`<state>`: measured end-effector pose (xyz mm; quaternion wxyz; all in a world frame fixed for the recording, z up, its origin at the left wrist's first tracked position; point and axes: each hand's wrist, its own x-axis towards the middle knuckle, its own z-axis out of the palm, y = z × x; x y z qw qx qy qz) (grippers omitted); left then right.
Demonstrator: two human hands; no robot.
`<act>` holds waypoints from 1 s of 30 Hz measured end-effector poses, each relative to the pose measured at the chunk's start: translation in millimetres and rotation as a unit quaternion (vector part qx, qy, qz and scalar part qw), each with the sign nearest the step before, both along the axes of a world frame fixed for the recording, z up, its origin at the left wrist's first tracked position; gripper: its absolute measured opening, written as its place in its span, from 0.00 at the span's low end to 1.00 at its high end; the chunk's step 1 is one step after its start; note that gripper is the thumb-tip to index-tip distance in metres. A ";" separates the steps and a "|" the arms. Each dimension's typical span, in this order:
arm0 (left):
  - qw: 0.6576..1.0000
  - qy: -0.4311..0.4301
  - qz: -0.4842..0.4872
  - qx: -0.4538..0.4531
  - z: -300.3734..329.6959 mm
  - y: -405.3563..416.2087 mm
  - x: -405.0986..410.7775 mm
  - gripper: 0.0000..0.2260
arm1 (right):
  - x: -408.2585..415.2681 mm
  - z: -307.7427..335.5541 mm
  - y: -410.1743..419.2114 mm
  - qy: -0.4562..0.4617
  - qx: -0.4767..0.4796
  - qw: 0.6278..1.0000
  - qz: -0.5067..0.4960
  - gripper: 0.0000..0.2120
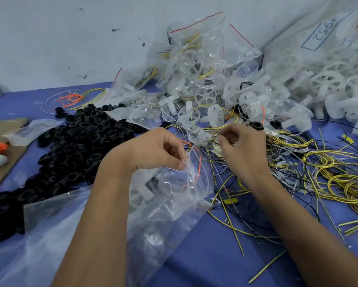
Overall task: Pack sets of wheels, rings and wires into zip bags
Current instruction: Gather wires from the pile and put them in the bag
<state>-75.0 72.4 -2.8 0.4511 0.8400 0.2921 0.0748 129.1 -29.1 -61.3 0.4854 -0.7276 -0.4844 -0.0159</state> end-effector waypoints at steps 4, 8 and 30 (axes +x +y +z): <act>0.997 -0.060 0.040 0.023 4.6 1.3 -5.2 0.05 | -3.8 10.8 26.3 -0.158 -0.134 0.978 0.039 0.09; 0.971 -0.206 0.106 0.064 15.7 5.1 -12.5 0.05 | -22.8 25.2 40.4 -0.116 -0.085 0.984 0.102 0.08; 0.892 -0.267 0.364 0.034 -1.0 34.8 -42.9 0.06 | -16.9 11.7 54.1 -0.167 -0.296 0.940 0.012 0.18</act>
